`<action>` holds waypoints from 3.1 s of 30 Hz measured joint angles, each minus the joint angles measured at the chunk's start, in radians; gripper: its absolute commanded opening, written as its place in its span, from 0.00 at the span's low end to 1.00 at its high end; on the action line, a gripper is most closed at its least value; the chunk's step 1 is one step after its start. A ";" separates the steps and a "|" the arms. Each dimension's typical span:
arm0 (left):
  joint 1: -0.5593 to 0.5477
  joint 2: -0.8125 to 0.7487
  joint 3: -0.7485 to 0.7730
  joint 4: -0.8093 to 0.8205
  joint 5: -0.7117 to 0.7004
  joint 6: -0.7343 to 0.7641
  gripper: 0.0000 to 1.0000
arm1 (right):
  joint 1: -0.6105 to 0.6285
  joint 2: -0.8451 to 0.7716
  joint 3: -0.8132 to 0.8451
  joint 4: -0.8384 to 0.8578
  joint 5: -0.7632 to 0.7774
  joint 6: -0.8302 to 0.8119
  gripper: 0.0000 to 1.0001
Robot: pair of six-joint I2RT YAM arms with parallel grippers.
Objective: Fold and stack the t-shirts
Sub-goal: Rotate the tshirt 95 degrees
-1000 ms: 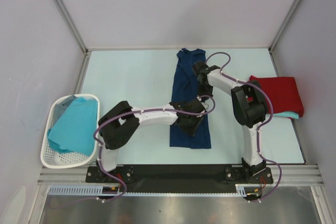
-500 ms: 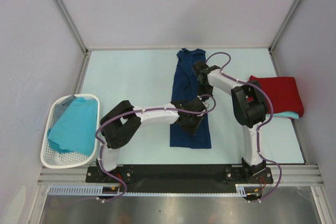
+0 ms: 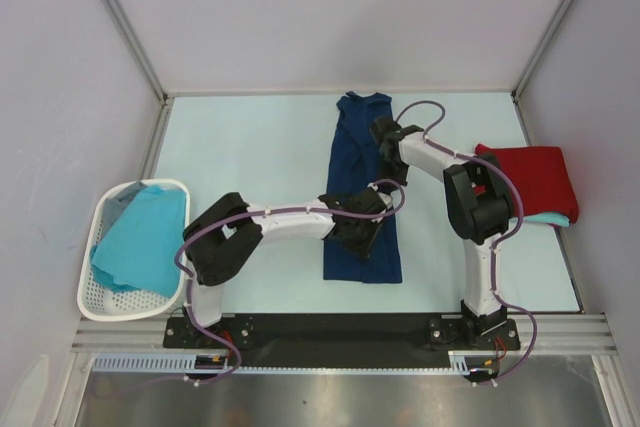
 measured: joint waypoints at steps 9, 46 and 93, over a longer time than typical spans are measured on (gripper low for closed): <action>0.003 -0.023 -0.027 -0.003 -0.016 -0.009 0.26 | -0.014 -0.024 -0.043 0.034 -0.005 0.037 0.00; 0.024 -0.031 -0.027 -0.036 -0.043 -0.005 0.26 | -0.078 -0.079 -0.114 0.043 0.064 0.069 0.27; 0.124 -0.092 -0.092 -0.117 -0.141 -0.008 0.20 | 0.079 -0.463 -0.072 -0.158 0.296 -0.016 0.66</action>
